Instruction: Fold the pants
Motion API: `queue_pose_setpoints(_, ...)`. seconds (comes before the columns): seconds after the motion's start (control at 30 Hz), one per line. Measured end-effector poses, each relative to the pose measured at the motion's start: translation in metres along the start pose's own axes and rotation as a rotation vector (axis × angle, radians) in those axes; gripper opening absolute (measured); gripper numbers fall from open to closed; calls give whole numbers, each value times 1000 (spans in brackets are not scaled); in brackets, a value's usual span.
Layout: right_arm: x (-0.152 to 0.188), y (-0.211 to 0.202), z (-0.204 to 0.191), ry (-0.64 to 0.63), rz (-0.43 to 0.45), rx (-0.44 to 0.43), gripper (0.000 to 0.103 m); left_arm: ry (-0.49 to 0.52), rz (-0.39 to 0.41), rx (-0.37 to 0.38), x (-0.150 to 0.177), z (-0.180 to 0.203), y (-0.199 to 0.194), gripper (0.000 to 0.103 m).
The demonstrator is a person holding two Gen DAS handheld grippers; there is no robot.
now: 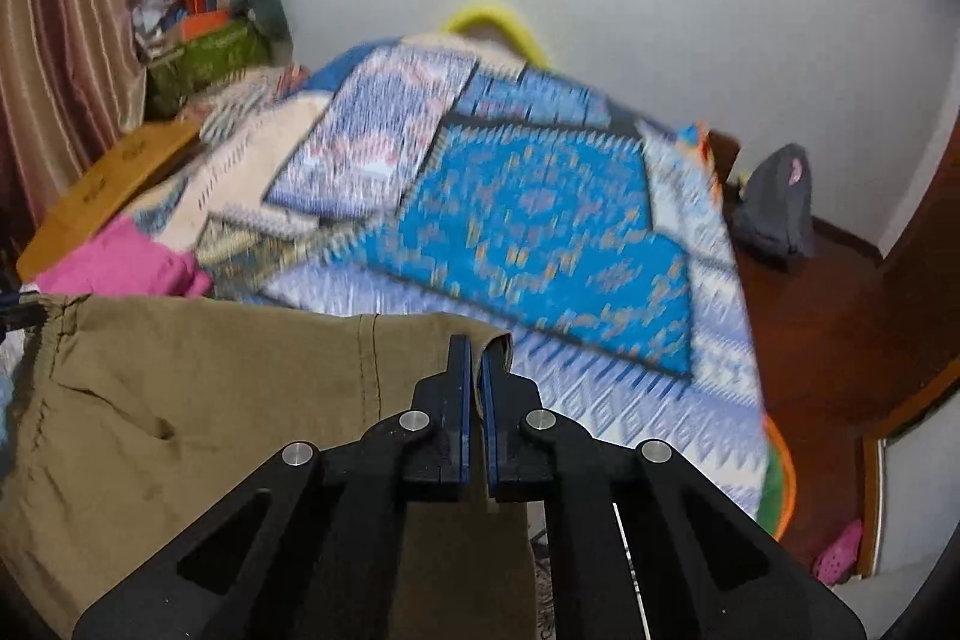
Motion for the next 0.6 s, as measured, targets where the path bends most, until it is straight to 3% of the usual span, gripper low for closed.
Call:
queue_pose_setpoints(0.27,-35,-62,6,-5,103,54,3,26,107,33,-37,19,-57,9)
queue_pose_setpoints(0.6,-18,-143,-12,46,189,35,3,15,140,83,-9,30,-119,9)
Point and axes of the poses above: each gripper's, at about its wrist camera, not at the fingertips, and y roughly the way its jaws point, z to its right, x to its underside, the point moved 10 cm from there along y, roughly the way its jaws point, and after that the axes turned 14 degrees about -y, right-handed, at the moved point
